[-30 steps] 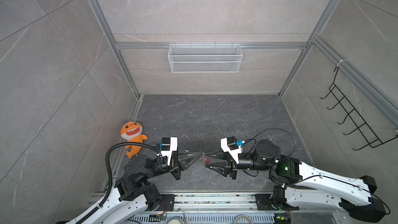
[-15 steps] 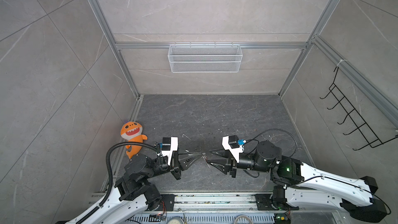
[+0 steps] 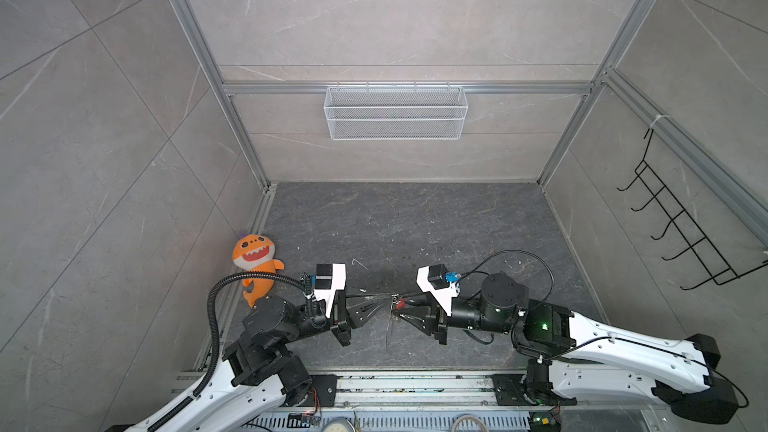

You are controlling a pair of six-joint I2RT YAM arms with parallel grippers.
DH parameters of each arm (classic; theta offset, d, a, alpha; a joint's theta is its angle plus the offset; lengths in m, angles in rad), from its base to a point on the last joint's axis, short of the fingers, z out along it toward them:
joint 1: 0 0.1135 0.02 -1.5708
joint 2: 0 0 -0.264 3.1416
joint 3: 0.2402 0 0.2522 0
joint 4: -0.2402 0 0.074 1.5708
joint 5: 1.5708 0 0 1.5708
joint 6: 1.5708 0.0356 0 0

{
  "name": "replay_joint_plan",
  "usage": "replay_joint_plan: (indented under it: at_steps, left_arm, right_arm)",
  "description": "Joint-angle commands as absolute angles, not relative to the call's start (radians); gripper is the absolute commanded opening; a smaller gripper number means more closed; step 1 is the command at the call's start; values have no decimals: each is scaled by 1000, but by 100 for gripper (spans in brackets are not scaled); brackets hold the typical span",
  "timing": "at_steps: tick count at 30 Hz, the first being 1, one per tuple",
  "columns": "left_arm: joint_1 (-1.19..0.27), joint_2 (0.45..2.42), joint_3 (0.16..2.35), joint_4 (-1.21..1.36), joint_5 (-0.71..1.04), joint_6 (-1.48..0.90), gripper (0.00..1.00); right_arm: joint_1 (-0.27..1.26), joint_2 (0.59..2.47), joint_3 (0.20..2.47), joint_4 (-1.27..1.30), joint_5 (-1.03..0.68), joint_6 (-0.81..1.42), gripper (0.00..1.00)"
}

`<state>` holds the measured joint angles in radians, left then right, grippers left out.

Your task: Remove the keys from the keyring

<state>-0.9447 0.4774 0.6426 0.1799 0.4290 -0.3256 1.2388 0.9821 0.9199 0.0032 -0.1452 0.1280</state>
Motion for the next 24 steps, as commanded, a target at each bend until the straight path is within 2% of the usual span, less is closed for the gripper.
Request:
replay_joint_plan:
  at_steps: [1, 5, 8, 17, 24]
  left_arm:
    - [-946, 474, 677, 235, 445, -333, 0]
    - [-946, 474, 675, 235, 439, -334, 0]
    - [-946, 475, 675, 236, 437, -335, 0]
    - [-947, 487, 677, 232, 437, -334, 0]
    - [-947, 474, 681, 201, 412, -322, 0]
  right_arm:
    - [1247, 985, 934, -4, -141, 115, 25]
    - [1252, 992, 946, -18, -148, 106, 8]
    - [1253, 1005, 964, -39, -162, 96, 0]
    - [1256, 1089, 1052, -133, -231, 74, 0]
    - [1256, 1073, 1034, -133, -227, 79, 0]
